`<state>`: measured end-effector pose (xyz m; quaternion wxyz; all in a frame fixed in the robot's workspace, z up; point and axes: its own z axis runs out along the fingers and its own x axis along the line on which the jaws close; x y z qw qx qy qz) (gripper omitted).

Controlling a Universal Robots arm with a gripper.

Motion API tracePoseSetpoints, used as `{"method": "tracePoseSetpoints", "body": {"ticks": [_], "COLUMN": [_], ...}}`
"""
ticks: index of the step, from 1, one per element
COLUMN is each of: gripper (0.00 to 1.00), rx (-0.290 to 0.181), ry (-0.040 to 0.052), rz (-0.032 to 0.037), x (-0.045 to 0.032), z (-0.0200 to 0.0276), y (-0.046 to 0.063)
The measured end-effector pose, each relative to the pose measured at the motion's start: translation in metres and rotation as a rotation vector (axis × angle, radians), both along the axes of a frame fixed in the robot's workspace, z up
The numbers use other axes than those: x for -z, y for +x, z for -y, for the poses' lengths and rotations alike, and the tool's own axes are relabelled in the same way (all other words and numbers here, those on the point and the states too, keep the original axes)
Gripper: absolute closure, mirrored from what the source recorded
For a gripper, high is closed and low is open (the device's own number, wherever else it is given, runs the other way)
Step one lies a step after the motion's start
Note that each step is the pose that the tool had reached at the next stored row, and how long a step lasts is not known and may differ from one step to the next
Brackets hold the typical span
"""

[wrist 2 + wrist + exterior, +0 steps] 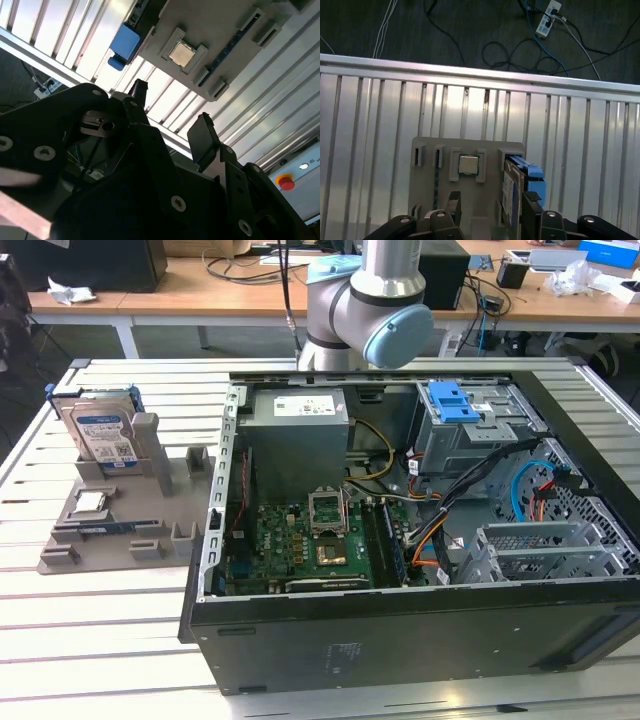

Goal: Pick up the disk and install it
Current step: 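Pick up the disk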

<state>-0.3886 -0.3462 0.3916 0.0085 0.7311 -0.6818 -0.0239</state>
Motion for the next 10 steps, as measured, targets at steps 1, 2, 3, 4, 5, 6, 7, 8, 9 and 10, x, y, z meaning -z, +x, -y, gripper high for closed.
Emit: {"method": "tracePoseSetpoints", "body": {"ticks": [1,2,3,4,5,6,7,8,9,10], "gripper": [0.4,0.4,0.4,0.4,0.4,0.4,0.4,0.4,0.4,0.4], "rx": [0.031,0.062,0.071,0.073,0.073,0.073,0.073,0.073,0.073,0.073], "ry": [-0.0001,-0.0001,-0.0001,-0.0001,0.0,0.0,0.0,0.0001,0.0001,0.0003], "rz": [-0.0001,-0.0002,-0.0001,-0.0001,0.0,0.0,0.0,0.0,0.0002,0.0003], "x": [0.0003,0.0007,0.0007,0.0007,0.0008,0.0008,0.0008,0.0008,0.0009,0.001], "z": [0.0,0.0,0.0,0.0,0.0,0.0,0.0,0.0,-0.0001,-0.0009], "y": [0.0,0.0,0.0,0.0,0.0,0.0,0.0,0.0,0.0,0.0001]}}
